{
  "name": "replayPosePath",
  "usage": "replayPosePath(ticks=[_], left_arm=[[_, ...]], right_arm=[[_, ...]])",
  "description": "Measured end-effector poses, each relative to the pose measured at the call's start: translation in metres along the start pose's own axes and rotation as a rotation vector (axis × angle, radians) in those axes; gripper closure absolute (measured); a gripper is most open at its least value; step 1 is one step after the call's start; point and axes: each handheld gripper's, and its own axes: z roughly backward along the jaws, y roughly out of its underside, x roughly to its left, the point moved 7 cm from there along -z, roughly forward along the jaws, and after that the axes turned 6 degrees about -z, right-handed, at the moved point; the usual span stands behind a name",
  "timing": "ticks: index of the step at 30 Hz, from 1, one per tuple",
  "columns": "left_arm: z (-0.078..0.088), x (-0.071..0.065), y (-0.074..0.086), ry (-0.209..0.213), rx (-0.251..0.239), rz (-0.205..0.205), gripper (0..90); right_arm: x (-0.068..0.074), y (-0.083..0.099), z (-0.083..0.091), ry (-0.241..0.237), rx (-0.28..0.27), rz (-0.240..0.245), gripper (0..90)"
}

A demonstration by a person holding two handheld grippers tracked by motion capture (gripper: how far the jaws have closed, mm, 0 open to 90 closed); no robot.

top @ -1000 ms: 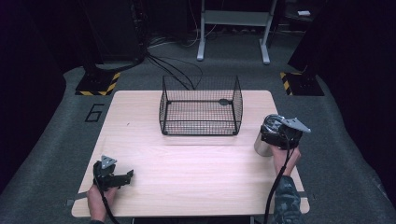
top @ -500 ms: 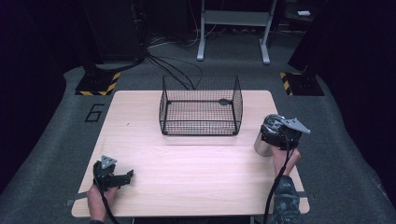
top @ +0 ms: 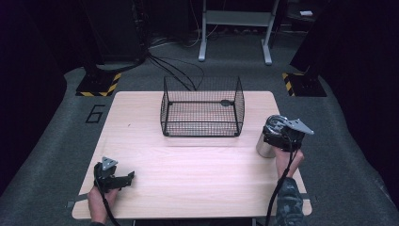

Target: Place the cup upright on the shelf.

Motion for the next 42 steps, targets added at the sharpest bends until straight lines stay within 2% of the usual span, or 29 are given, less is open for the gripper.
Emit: replayPosePath(ticks=[11,33,42], left_arm=[[0.000,0.000,0.000,0.000,0.000,0.000,5.4],[0.000,-0.001,0.000,0.001,-0.002,0.009,5.4],[0.000,-0.001,0.000,0.001,-0.002,0.010,5.4]], right_arm=[[0.008,-0.009,0.012,-0.037,-0.005,0.026,3.5],[0.038,-0.022,0.030,-0.114,-0.007,0.079,3.6],[0.050,-0.022,0.035,-0.155,-0.004,0.081,3.6]])
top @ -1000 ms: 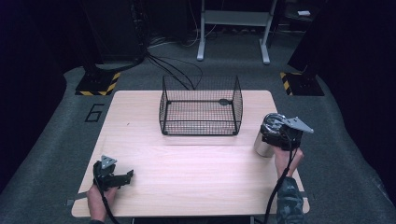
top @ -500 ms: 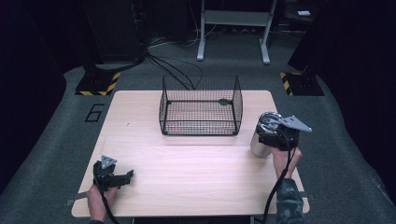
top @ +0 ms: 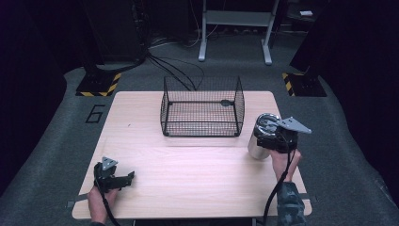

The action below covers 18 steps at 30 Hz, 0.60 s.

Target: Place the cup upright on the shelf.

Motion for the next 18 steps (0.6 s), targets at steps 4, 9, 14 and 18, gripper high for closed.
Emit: replayPosePath(ticks=[4,9,14,18], left_arm=[[0.000,0.000,0.000,0.000,-0.001,-0.001,5.4],[0.000,0.000,0.000,0.001,0.001,0.001,5.4],[0.000,0.000,0.000,0.001,0.001,0.001,5.4],[0.000,0.000,0.000,0.001,0.000,0.001,5.4]], right_arm=[[0.006,-0.001,0.001,-0.014,0.002,0.006,3.6],[0.014,-0.003,0.002,-0.038,0.003,0.012,3.6],[0.022,-0.006,0.003,-0.057,0.004,0.023,3.6],[0.029,-0.009,0.003,-0.079,0.004,0.026,3.6]])
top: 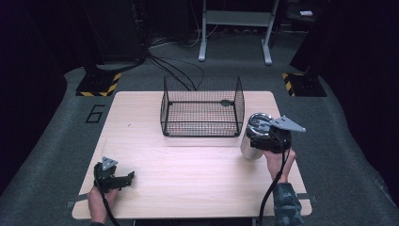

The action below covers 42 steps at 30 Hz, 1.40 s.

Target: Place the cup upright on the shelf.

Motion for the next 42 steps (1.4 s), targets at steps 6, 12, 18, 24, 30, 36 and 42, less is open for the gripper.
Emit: replayPosePath(ticks=[6,12,18,24,30,36,42], left_arm=[[0.000,0.000,0.000,0.000,0.000,0.000,5.5],[0.000,0.000,0.000,0.000,0.000,0.000,5.4],[0.000,0.000,0.000,-0.001,-0.001,-0.001,5.4],[0.000,0.000,0.000,0.000,0.000,0.000,5.4],[0.000,0.000,0.000,0.000,0.000,0.000,5.4],[0.000,0.000,0.000,0.000,0.000,0.001,5.5],[0.000,0.000,0.000,0.000,0.000,0.000,5.4]], right_arm=[[0.010,-0.004,-0.001,-0.022,0.000,0.017,3.6],[0.020,-0.009,-0.002,-0.043,0.002,0.024,3.6],[0.030,-0.017,-0.004,-0.073,-0.002,0.035,3.6],[0.037,-0.022,-0.005,-0.089,0.000,0.042,3.6],[0.045,-0.031,-0.008,-0.107,0.002,0.058,3.6],[0.052,-0.040,-0.010,-0.121,0.004,0.069,3.6],[0.058,-0.050,-0.012,-0.133,0.003,0.082,3.6]])
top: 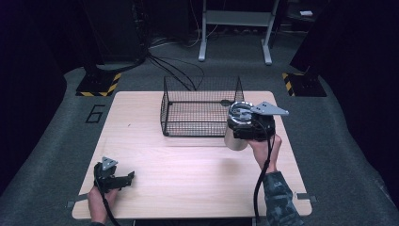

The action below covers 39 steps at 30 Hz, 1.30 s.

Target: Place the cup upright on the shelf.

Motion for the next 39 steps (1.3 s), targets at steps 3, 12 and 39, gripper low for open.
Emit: replayPosePath(ticks=[3,12,39], left_arm=[[0.000,0.000,0.000,0.000,0.000,-0.001,5.4],[0.000,0.000,0.000,0.000,0.000,0.000,5.5],[0.000,0.000,0.000,0.000,0.000,-0.001,5.5]], right_arm=[[0.002,-0.005,-0.002,-0.004,-0.001,0.004,3.6],[0.007,-0.018,-0.008,-0.020,-0.001,0.012,3.6],[0.010,-0.052,-0.025,-0.031,-0.003,0.024,3.6]])
